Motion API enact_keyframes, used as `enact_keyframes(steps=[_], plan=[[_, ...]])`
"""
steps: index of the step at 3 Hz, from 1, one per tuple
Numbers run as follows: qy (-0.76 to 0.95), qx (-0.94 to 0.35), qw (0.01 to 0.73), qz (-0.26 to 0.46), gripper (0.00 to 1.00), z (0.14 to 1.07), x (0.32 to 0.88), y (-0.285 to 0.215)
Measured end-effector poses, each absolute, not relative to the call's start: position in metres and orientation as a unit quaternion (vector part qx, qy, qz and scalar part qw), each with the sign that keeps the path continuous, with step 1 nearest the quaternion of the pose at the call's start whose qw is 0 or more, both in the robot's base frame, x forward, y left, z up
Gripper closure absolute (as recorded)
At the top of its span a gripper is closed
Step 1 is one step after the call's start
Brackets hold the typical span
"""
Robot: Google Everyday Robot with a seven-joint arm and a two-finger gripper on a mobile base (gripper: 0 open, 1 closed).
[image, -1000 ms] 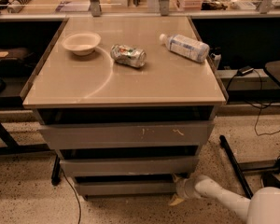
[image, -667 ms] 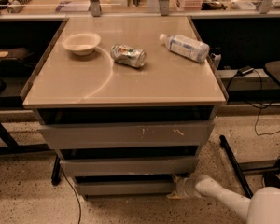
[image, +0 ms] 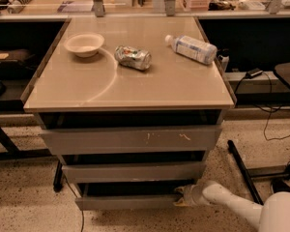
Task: Open bottom drawer
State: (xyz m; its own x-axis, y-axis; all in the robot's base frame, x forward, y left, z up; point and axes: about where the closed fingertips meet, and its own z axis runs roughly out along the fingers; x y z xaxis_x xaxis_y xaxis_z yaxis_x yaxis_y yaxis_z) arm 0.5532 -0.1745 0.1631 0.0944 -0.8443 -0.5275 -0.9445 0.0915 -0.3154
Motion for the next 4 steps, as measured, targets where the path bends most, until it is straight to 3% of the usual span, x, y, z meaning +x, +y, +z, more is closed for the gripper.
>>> enact_keyframes(steps=[1, 3, 4], plan=[[0.678, -0.666, 0.306, 0.058, 1.0, 0.1683, 0.5475, -0.2001], [0.678, -0.666, 0.306, 0.058, 0.59, 0.1684, 0.5459, -0.196], [0.678, -0.664, 0.307, 0.068, 0.6, 0.1663, 0.539, -0.1973]])
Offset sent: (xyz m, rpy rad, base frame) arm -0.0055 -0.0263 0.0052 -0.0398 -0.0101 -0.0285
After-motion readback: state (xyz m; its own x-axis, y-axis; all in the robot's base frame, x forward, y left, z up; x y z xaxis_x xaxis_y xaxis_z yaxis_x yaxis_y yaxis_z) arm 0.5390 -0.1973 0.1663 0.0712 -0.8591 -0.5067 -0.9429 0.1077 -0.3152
